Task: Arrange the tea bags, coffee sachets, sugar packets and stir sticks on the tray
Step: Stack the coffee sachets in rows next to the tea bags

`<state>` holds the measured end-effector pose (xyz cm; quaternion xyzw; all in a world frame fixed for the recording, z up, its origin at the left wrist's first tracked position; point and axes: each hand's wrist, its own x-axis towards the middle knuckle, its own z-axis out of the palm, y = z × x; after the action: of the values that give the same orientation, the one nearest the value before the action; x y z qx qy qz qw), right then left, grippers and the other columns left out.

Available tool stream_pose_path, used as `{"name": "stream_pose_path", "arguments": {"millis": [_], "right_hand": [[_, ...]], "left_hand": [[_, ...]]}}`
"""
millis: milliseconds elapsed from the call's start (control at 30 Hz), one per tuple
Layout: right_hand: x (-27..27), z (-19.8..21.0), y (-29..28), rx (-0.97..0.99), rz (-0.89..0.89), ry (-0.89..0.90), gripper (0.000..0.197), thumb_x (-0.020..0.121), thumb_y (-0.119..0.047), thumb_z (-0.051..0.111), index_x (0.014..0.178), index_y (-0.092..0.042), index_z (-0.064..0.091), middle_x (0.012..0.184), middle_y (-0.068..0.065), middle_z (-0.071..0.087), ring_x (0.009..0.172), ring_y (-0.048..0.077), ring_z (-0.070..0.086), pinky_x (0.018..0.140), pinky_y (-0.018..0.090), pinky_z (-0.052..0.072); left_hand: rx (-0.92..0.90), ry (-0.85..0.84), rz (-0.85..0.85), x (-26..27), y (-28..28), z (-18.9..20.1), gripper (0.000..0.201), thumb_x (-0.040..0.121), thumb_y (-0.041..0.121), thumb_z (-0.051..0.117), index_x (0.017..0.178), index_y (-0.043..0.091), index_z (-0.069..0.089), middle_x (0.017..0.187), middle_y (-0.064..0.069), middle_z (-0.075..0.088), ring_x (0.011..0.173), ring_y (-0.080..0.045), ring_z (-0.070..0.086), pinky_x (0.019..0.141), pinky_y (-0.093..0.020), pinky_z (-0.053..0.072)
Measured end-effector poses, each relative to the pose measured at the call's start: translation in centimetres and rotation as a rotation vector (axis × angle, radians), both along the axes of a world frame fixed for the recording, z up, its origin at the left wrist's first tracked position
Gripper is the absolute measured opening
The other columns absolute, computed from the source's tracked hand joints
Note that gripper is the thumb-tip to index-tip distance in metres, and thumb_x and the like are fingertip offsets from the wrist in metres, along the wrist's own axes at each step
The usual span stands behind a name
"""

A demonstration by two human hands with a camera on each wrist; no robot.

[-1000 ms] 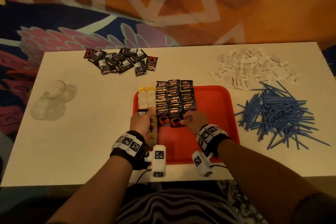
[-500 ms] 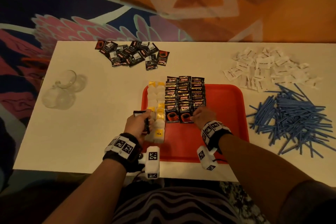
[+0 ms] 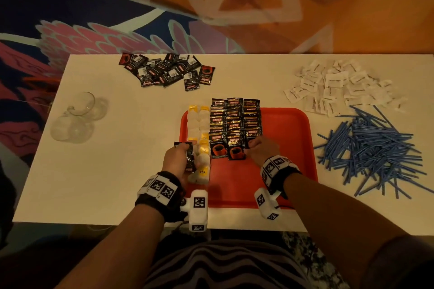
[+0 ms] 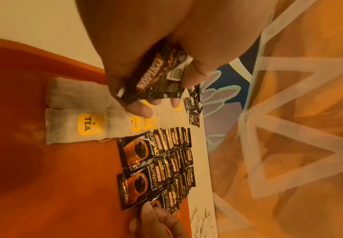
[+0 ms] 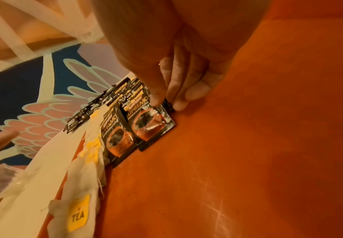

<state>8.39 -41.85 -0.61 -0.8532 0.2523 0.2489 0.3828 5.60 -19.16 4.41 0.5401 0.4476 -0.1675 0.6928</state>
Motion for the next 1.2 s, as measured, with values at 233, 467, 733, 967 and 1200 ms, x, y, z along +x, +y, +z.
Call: {"name": "stream_pose_path", "arguments": {"millis": [233,467,733,967,1200], "right_hand": [[-0.1,3.7,-0.3,0.137,0.238,-0.084,0.025,0.083,-0.048,0.070,0.087,-0.023,0.067,0.090,-0.009,0.067,0.087,0.008,0.064,0.067,0.021,0.047],[-0.6,8.2,0.5,0.395,0.237,-0.204,0.019,0.079,-0.024,0.080,0.093,-0.022,0.068,0.079,-0.008,0.069,0.065,0.006,0.065,0.062,0.023,0.053],[-0.3,9.3,-0.6,0.339,0.116,-0.485,0.024,0.086,0.003,0.063,0.086,-0.018,0.074,0.085,-0.012,0.069,0.079,-0.001,0.066,0.065,0.015,0.054],[-1.1,8.9,-1.4,0.444,0.025,-0.354,0.019,0.080,-0.032,0.076,0.094,-0.026,0.065,0.094,-0.006,0.071,0.084,0.013,0.069,0.072,0.029,0.057],[-1.1,9.5,-0.9,0.328,0.229,-0.218,0.011,0.082,-0.024,0.076,0.086,-0.021,0.067,0.074,-0.006,0.071,0.064,0.009,0.067,0.062,0.026,0.055]], "left_hand": [[0.059,-0.169,-0.115,1.0,-2.4,0.6,0.016,0.090,0.004,0.068,0.105,0.009,0.072,0.097,-0.015,0.075,0.090,-0.032,0.073,0.082,-0.048,0.059],[0.024,-0.307,-0.269,1.9,-5.4,2.7,0.023,0.084,0.028,0.076,0.104,0.018,0.073,0.103,-0.007,0.076,0.093,-0.022,0.071,0.081,-0.038,0.055],[-0.261,-0.003,-0.380,2.2,-6.5,4.1,0.054,0.092,0.061,0.054,0.112,0.013,0.069,0.094,-0.005,0.071,0.086,-0.020,0.064,0.069,-0.033,0.051],[-0.051,-0.247,-0.216,2.4,-6.8,4.0,0.008,0.091,0.018,0.070,0.085,0.013,0.067,0.075,-0.002,0.068,0.068,-0.016,0.061,0.060,-0.028,0.050],[-0.017,-0.336,-0.254,2.5,-7.0,4.3,0.010,0.091,0.005,0.066,0.095,0.012,0.071,0.080,0.002,0.073,0.068,-0.009,0.070,0.060,-0.026,0.053]]}}
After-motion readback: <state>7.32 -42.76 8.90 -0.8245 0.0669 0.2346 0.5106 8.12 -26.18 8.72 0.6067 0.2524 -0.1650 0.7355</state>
